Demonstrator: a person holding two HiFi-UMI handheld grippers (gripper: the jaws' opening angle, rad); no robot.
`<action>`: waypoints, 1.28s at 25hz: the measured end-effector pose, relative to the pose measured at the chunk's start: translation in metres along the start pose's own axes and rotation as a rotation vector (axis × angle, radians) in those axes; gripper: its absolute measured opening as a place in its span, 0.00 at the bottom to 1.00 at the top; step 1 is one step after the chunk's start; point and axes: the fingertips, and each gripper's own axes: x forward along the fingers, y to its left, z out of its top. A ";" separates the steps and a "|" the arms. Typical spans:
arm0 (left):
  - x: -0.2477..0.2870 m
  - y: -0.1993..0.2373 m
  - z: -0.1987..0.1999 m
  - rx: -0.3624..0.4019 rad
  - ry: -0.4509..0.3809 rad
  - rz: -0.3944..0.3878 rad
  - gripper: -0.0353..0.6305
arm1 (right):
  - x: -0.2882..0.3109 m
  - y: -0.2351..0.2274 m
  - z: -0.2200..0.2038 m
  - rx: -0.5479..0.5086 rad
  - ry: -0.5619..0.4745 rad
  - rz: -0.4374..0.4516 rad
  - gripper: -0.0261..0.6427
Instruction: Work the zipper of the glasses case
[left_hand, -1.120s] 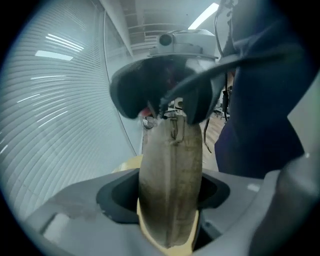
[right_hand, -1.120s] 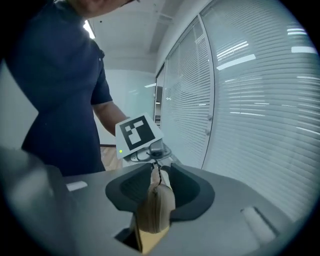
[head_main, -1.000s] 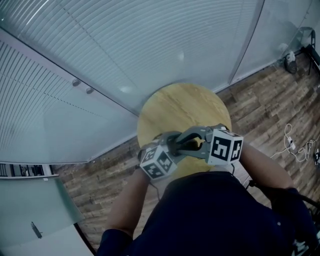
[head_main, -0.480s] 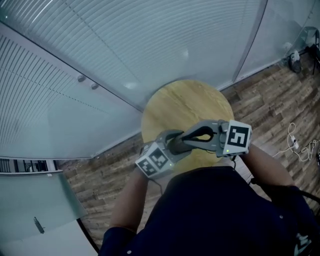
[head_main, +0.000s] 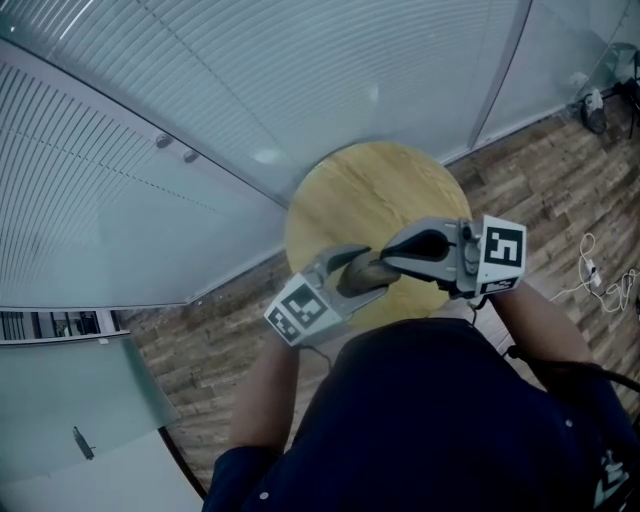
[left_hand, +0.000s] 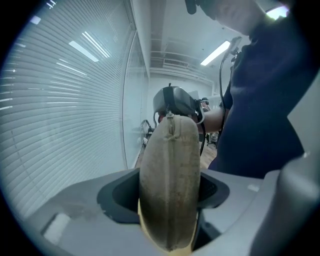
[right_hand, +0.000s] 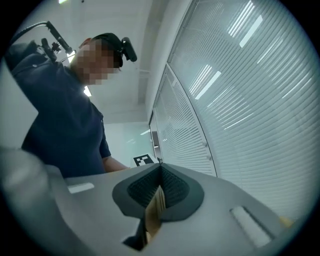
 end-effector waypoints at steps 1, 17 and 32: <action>-0.002 0.000 0.004 -0.004 -0.011 0.000 0.50 | 0.000 0.001 0.004 0.009 -0.018 0.000 0.05; -0.026 0.018 0.008 0.028 0.008 0.079 0.50 | -0.019 -0.015 0.004 0.002 0.067 -0.091 0.21; -0.021 0.014 0.011 0.136 0.068 0.043 0.50 | -0.005 -0.008 -0.021 0.131 0.103 0.040 0.06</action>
